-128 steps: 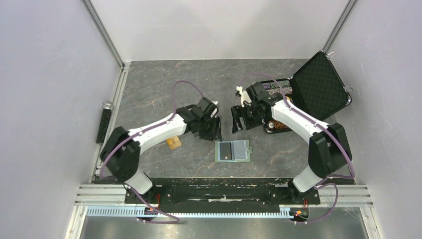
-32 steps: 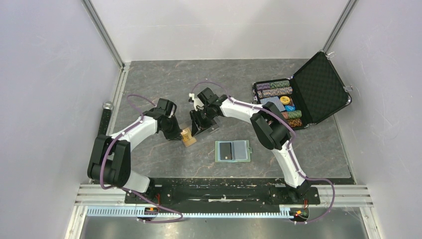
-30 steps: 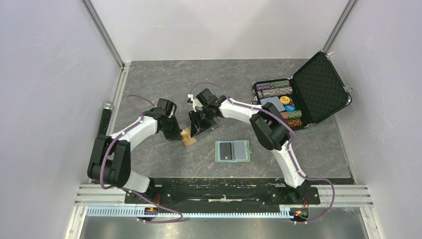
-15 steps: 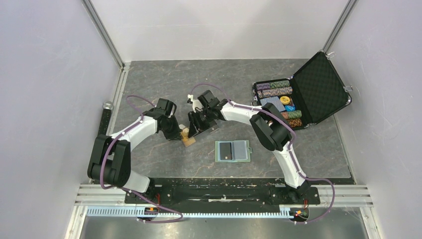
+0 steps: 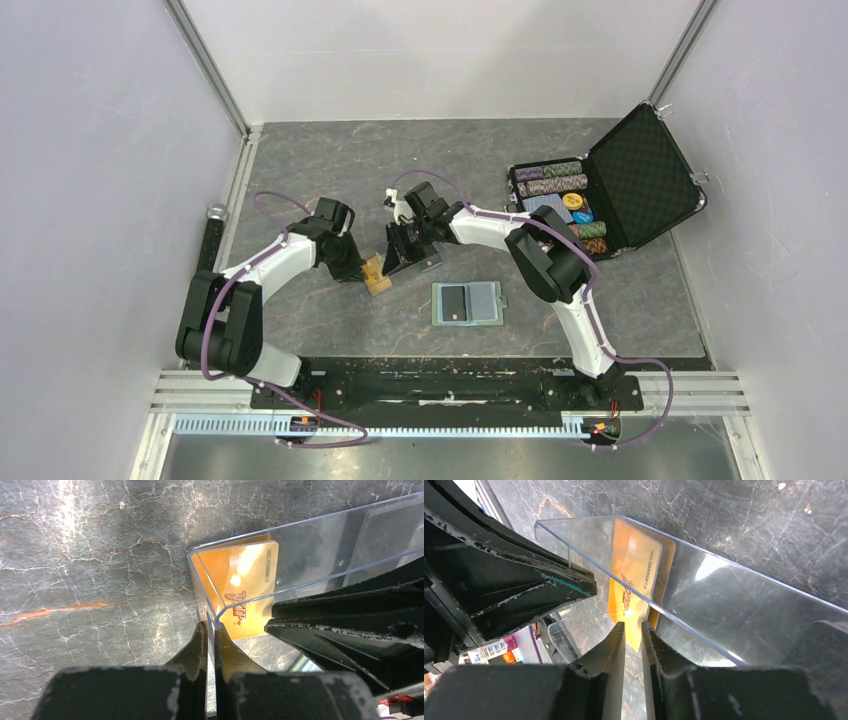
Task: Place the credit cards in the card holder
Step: Pick up the credit card from the storage box.
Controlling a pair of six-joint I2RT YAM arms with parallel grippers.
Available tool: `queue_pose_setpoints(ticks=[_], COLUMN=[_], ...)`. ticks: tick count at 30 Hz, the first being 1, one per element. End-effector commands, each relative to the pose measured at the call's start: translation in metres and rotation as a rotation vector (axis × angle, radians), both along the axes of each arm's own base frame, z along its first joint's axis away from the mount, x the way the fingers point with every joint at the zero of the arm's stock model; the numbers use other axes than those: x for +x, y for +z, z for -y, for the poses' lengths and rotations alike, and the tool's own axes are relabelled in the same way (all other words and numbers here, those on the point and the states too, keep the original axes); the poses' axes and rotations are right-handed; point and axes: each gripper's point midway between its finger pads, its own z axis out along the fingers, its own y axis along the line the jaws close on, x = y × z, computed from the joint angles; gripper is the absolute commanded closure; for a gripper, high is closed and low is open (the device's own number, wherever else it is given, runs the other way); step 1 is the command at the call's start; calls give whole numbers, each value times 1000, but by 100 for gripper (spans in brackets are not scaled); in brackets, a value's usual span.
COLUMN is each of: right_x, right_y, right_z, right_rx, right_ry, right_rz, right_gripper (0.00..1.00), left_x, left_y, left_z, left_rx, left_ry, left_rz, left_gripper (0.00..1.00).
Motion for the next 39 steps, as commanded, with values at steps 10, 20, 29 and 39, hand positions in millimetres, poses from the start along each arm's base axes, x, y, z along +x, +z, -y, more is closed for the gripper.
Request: queue_pose_setpoints(ticks=[10, 20, 29, 39], right_x=[-35, -30, -23, -27], right_y=[13, 26, 19, 31], right_z=[-6, -8, -5, -19], right_rx=[12, 30, -60, 24], right_ry=[73, 80, 118, 132], right_rz=[-57, -13, 77, 55], right_gripper=[93, 94, 92, 90], left_x=[-2, -3, -5, -6], left_y=[-13, -14, -16, -18], left_z=[12, 11, 11, 10], left_rx=[-40, -37, -35, -30], left_ry=[-29, -32, -35, -40], left_rz=[-5, -8, -15, -20], left_gripper=[98, 98, 98, 98])
